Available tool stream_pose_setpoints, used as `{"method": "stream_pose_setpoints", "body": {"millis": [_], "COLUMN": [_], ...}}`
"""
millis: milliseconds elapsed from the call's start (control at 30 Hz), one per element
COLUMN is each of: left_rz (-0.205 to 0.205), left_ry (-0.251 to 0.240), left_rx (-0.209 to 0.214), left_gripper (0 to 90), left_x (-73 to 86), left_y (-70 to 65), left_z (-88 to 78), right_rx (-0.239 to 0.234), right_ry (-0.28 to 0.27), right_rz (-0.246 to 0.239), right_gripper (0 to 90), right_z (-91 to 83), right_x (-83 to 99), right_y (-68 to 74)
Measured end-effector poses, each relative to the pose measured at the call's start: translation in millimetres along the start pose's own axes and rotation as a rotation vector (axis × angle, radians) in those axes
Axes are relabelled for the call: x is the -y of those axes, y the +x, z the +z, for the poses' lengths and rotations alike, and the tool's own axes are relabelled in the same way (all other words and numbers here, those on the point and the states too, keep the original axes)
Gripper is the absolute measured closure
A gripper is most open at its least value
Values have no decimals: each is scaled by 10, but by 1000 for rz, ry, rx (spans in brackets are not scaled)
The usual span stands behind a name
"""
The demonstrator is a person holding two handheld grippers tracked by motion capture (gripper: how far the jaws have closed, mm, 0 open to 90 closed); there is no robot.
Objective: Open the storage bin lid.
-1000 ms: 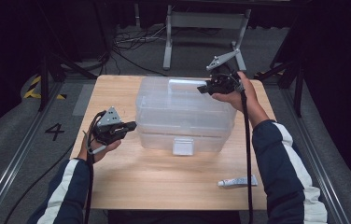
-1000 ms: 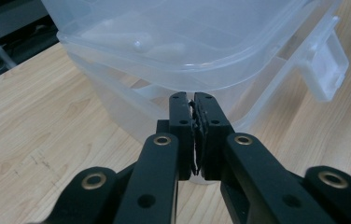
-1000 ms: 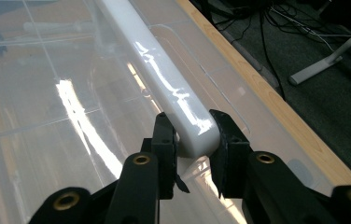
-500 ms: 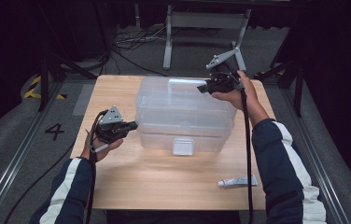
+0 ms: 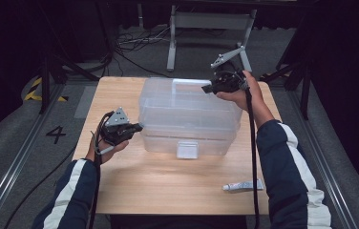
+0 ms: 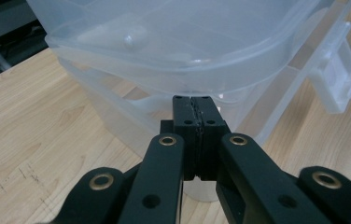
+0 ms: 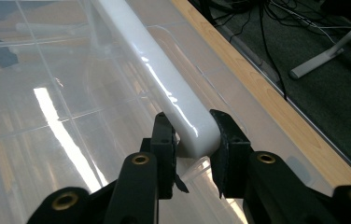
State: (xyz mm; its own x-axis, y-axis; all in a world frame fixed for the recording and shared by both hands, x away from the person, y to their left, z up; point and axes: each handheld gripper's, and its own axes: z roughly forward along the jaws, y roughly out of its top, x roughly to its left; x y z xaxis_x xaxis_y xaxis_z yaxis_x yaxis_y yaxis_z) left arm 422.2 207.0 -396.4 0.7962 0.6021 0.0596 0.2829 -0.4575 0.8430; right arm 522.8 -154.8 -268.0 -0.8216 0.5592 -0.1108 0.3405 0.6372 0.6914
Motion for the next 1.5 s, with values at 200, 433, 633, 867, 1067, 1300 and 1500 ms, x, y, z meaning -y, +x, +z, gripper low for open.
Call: {"method": "stream_pose_setpoints", "body": {"millis": [200, 433, 633, 867, 1067, 1300, 1500], "left_rz": [6, 7, 9, 16, 20, 21, 22], "left_ry": [1, 0, 5, -7, -9, -8, -11], "left_rx": [-19, -27, -33, -44, -50, -49, -51], "left_gripper": [898, 898, 899, 900, 900, 900, 900], "left_x": [-22, -18, -24, -62, -89, -94, -104], "left_y": [1, -4, -8, 5, 4, 6, 18], "left_z": [-18, -41, -48, -58, -64, -66, -66], "right_rx": [13, 59, 92, 145, 169, 200, 223], "right_ry": [10, 2, -17, -52, -104, -125, -150], "right_rz": [-3, -36, -37, -28, -3, 29, 60], "right_gripper": [727, 700, 627, 580, 563, 559, 554], "right_z": [-3, -47, -138, -329, -567, -723, -816], "right_x": [2, -6, 26, 143, 321, 586, 813], "right_y": [27, 81, 101, 102, 76, 0, -90]}}
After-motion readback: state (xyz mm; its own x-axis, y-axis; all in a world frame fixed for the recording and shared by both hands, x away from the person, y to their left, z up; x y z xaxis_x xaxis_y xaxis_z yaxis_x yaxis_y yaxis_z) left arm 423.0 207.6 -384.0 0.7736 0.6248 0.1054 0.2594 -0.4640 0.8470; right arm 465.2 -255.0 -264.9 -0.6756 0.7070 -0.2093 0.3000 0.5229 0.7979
